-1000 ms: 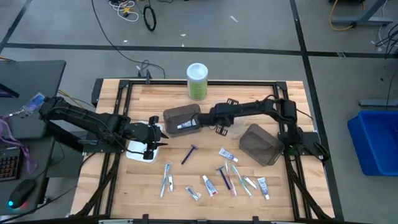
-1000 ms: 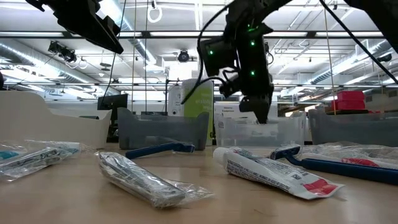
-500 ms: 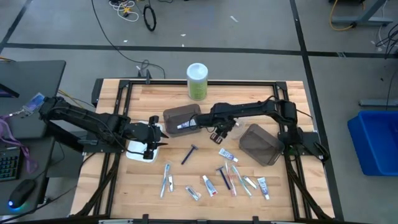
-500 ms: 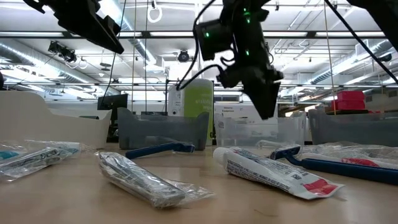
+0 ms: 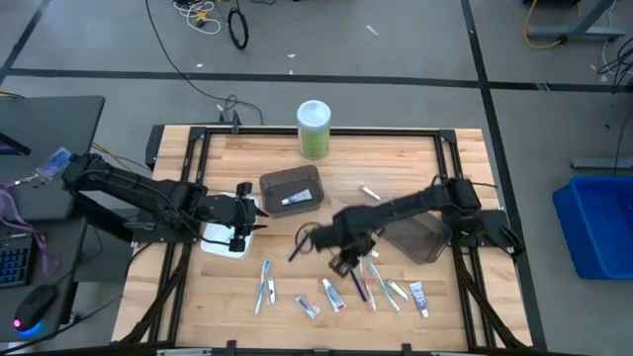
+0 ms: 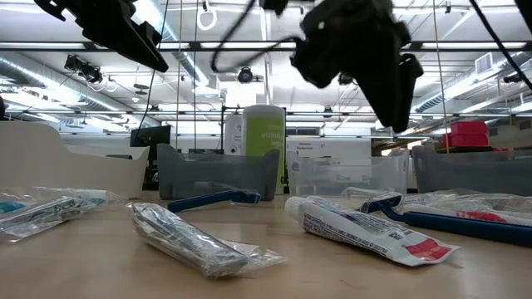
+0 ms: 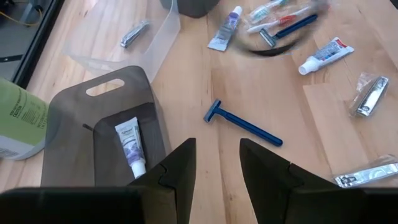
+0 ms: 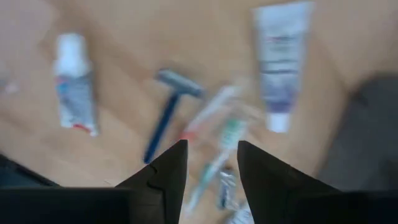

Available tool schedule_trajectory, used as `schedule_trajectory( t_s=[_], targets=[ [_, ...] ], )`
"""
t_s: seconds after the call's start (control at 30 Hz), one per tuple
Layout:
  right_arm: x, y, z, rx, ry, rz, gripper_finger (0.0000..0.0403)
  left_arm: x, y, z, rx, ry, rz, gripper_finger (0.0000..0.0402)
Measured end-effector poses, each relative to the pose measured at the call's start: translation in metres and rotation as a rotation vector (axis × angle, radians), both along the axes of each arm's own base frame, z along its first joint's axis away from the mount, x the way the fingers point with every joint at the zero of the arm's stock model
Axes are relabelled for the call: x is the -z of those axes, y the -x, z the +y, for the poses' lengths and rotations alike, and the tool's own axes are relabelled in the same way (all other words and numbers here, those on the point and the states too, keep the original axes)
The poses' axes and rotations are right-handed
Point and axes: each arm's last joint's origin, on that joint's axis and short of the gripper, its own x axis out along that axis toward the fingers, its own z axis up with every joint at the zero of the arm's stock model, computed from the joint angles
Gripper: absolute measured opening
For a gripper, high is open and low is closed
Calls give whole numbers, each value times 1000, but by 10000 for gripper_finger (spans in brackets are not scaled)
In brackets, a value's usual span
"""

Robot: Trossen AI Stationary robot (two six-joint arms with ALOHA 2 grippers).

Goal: Pick & Place Travel size toiletries
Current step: Put the razor into the right black bin

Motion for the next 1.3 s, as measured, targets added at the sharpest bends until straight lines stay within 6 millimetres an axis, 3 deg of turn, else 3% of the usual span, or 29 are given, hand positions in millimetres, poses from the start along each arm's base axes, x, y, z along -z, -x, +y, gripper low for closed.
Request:
schedule_trajectory(
  t_s=[0.27,0.43,0.57,0.67,0.93,1.3],
  targets=[
    [-1,-6,68,-173,-10,-301,150,-3,-2,0,-11,-16,-33,132],
    [-5,-10,91,-255,-7,-468,153,-4,-3,0,19,-54,-46,132],
    [0,-11,87,-186,17,-440,165,-5,-4,0,41,-82,-57,132],
    [17,-5,83,-119,-5,-361,173,-5,-4,0,49,-92,-58,132],
    [59,20,80,-184,-61,-189,197,-5,-4,0,69,-120,-55,132],
    [79,28,62,-79,32,-130,193,-6,-4,0,56,-100,-60,132]
  ],
)
